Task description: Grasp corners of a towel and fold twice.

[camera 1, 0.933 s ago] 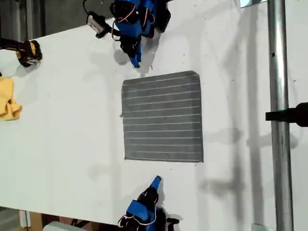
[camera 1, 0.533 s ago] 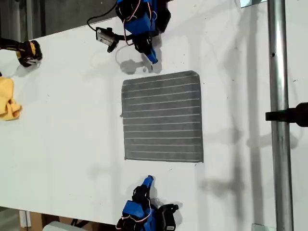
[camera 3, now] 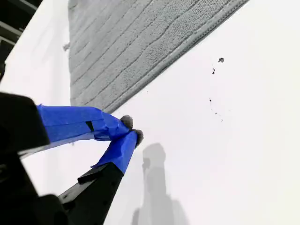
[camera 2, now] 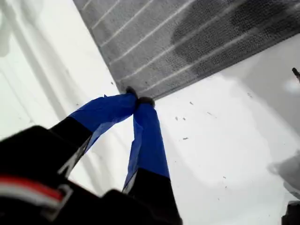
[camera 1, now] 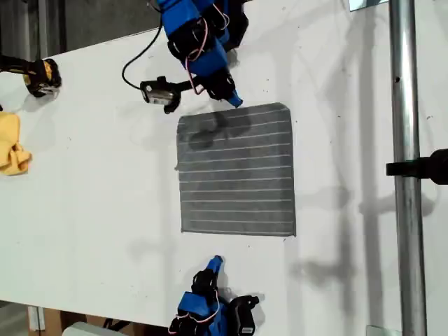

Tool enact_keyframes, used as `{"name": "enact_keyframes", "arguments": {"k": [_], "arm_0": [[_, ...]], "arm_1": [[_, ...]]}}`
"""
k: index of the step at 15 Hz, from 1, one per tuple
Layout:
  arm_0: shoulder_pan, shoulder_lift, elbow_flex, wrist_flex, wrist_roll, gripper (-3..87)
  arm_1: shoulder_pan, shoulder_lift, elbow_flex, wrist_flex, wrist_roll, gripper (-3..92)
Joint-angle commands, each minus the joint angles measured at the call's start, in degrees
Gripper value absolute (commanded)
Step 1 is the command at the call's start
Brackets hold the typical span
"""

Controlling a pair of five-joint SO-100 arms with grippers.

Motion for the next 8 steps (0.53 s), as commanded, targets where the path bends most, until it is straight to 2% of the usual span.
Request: {"name": "enact_keyframes", "arguments": {"k": [1, 4, 6, 7, 8], "arm_0": [[0.0, 0.18, -0.09, 0.26, -0.62, -1.3], [0.09, 0.18, -0.09, 0.26, -0.53, -1.3], [0.09, 0.18, -0.09, 0.26, -0.79, -1.3], [0.09, 0.18, -0.09, 0.26, -1.05, -1.2], [0.18, 0.18, -0.09, 0.26, -1.23, -1.2]], "arm_1": [[-5.89, -17.75, -16.44, 0.26, -1.41, -0.2], [-12.22, -25.4, -23.03, 0.44, -0.88, -0.2], [-13.45, -27.33, -24.96, 3.25, -0.88, -0.2], [-13.8, -27.77, -26.28, 4.22, -0.88, 16.9], [-14.15, -28.92, -28.48, 5.71, -1.23, 27.9]]}}
